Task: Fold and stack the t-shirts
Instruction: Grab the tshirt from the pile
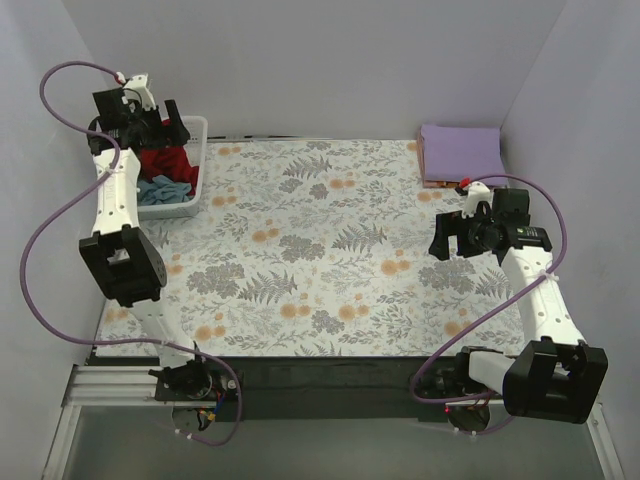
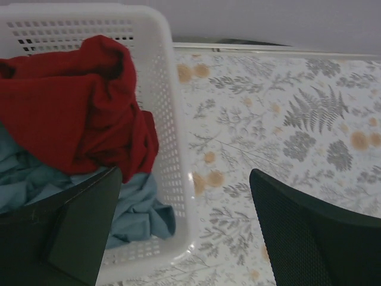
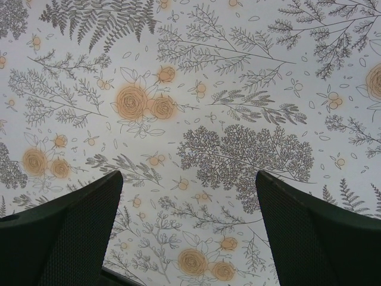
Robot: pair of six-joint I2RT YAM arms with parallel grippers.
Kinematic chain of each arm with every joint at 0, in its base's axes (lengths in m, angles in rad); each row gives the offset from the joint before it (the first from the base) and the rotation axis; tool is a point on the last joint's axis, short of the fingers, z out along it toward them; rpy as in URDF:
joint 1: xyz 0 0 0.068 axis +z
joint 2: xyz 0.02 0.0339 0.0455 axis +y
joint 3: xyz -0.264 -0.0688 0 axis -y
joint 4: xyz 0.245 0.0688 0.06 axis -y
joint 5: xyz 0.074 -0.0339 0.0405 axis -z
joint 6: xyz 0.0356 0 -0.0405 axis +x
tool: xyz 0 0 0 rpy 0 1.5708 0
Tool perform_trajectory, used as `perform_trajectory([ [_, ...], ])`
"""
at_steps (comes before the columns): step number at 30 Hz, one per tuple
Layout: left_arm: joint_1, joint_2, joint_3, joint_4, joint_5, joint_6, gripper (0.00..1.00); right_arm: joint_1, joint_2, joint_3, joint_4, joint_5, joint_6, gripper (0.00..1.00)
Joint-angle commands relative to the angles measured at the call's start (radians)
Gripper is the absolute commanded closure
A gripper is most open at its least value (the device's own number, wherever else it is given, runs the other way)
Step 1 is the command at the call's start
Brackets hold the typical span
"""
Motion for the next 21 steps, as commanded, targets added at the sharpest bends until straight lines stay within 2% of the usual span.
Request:
perform_trajectory([
  [1, 0.014, 0.071, 0.071, 0.127, -0.093, -0.015, 0.12, 0.002, -0.009, -0.008, 0.005, -0.03, -0.007, 0.02],
  [6, 0.055, 0.22, 0.154, 0.242, -0.117, -0.043, 0.12, 0.002, 0.008, -0.012, 0.005, -0.036, -0.011, 0.02],
  [12, 0.054, 0.398, 0.299, 0.275, -0.119, 0.003, 0.11, 0.002, 0.031, -0.02, 0.008, -0.041, -0.018, 0.02],
  [16, 0.046, 0.471, 0.303, 0.283, -0.139, 0.059, 0.11, 0.002, 0.046, -0.019, 0.009, -0.036, -0.018, 0.02],
  [18, 0.034, 0.507, 0.297, 0.288, -0.197, 0.089, 0.11, 0.002, 0.054, -0.017, 0.008, -0.033, -0.02, 0.02],
  [19, 0.031, 0.518, 0.295, 0.291, -0.218, 0.094, 0.14, 0.001, 0.057, -0.016, 0.009, -0.035, -0.018, 0.02],
  [21, 0.032, 0.529, 0.297, 0.294, -0.242, 0.092, 0.38, 0.002, 0.066, -0.006, 0.005, -0.036, -0.017, 0.02],
])
